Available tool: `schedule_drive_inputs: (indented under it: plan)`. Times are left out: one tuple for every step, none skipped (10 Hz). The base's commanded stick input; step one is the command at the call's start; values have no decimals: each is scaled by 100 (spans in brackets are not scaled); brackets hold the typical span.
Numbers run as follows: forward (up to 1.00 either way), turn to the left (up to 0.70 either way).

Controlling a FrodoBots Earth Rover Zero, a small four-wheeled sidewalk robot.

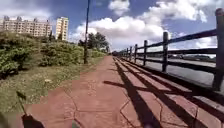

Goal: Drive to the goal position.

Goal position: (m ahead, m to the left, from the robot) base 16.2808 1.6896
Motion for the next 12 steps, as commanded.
schedule_drive_inputs:
  plan:
    - [85, 0]
    - [85, 0]
    - [85, 0]
    - [85, 0]
    - [85, 0]
    - [85, 0]
    - [85, 0]
    - [85, 0]
    - [85, 0]
    - [85, 0]
    - [85, 0]
    - [85, 0]
